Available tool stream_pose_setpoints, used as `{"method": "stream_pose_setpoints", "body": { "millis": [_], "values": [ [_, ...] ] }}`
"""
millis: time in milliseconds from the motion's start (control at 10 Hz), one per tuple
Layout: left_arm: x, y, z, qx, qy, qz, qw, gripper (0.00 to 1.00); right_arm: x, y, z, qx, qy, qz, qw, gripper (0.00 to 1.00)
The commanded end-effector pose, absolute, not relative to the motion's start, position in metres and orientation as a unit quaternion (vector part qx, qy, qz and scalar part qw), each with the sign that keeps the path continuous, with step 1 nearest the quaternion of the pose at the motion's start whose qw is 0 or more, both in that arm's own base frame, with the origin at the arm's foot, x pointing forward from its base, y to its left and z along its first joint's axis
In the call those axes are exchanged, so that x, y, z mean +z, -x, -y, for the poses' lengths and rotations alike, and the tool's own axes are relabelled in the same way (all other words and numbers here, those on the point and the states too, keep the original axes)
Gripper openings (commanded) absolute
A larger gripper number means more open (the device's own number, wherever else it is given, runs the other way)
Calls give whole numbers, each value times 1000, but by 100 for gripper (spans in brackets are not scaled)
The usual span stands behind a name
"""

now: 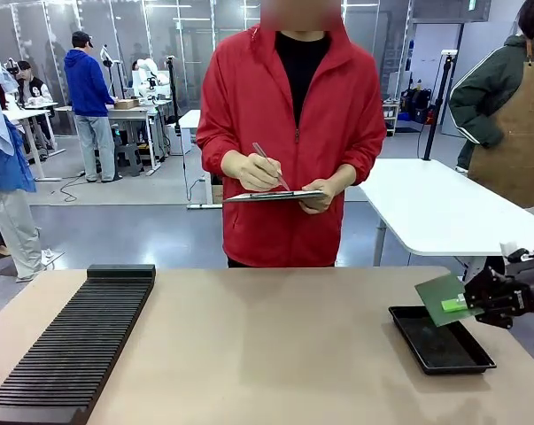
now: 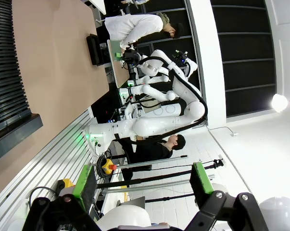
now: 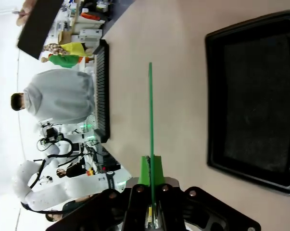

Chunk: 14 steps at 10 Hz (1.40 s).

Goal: Inspect the PCB.
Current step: Place the Blank PCB in the ESD tray.

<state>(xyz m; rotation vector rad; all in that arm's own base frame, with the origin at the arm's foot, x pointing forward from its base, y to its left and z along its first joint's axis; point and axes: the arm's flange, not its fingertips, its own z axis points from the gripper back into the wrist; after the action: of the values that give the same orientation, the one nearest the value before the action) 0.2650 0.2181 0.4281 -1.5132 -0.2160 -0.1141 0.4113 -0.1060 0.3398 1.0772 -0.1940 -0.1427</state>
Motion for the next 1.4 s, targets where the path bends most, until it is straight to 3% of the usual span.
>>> {"method": "stream_pose_setpoints", "body": {
  "millis": [0,1200,1300],
  "values": [
    [433,-264,-218,-46,681,88,726,100,328,-425,100,-51,-492,96,864,3],
    [433,-264,-218,-46,681,88,726,100,268,-461,87,-27,-405,125,905,3],
    [433,-264,-218,-46,681,88,726,100,270,-460,86,-28,-403,126,906,11]
  ]
}}
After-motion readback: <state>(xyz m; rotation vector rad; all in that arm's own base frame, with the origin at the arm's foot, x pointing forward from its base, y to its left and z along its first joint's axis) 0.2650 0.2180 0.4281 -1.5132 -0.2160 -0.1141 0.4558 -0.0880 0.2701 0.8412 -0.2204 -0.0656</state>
